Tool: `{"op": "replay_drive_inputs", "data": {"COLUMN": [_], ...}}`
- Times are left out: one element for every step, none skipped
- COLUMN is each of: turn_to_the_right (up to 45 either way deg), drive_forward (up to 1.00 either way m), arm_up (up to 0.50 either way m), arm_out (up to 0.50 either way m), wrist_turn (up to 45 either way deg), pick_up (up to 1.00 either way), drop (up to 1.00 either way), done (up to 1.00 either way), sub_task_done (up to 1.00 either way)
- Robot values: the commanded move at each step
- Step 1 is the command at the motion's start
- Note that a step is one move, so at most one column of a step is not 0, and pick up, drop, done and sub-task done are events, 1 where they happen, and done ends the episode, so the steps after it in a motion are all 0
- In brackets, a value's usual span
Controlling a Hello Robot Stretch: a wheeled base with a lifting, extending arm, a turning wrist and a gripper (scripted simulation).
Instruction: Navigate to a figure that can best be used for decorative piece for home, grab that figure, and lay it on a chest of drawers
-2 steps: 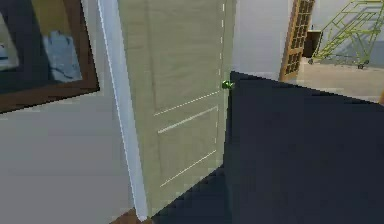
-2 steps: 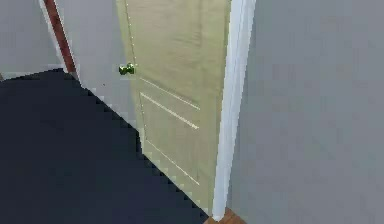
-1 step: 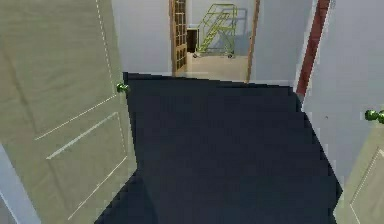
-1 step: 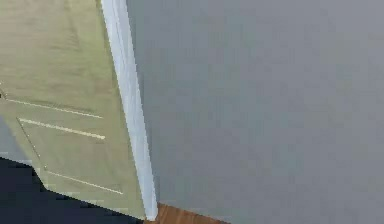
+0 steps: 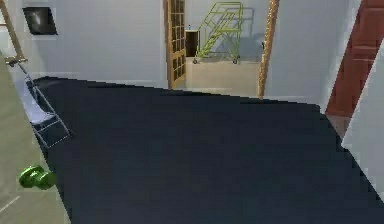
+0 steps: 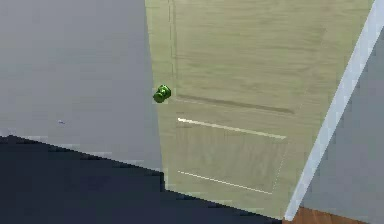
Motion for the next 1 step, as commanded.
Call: {"op": "replay_drive_inputs", "data": {"turn_to_the_right": [9.0], "drive_forward": [0.00], "arm_up": [0.00], "arm_out": [0.00], "wrist_turn": [0.0], "pick_up": [0.00], "drop": [0.00], "done": [0.00], "sub_task_done": [0.00]}}
